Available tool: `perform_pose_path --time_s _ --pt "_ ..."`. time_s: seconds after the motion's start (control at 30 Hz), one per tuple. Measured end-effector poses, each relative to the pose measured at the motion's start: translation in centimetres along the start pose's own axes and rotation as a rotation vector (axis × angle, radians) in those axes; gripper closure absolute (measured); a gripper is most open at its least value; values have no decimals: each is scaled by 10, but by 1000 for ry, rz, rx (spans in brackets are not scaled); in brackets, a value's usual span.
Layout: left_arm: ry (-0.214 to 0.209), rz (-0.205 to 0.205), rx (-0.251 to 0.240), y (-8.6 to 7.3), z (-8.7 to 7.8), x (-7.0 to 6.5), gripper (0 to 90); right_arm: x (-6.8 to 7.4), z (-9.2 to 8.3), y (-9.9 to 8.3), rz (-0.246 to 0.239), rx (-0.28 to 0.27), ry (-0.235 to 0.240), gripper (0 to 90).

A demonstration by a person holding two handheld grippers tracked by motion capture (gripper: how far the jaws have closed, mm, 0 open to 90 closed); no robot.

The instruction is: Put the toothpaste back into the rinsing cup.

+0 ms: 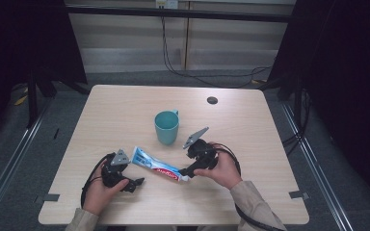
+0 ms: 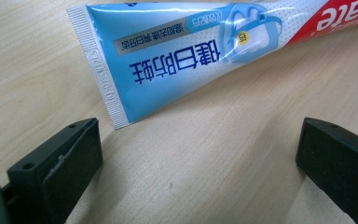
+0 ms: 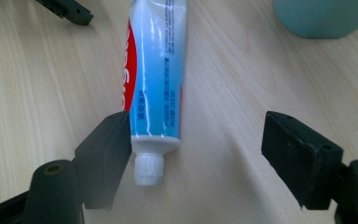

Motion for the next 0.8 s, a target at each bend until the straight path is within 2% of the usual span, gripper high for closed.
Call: perform_pose_path --time_s 0.27,0.5,0.8 --pt "0 0 0 0 0 0 0 7 7 8 -14 3 31 241" --pt "0 0 0 0 0 0 0 11 19 7 -5 20 51 253" --pt "-1 0 0 0 0 0 0 13 30 6 -17 34 64 288"
Point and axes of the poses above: each handheld gripper's, and its own axes: z roughly forward along the jaws, y roughly out of its top, x roughly to its left, the point moved 5 cm from there along z, roughly forward along the jaws, and after that the axes turned 7 degrees about -x, right-handed, at the moved point
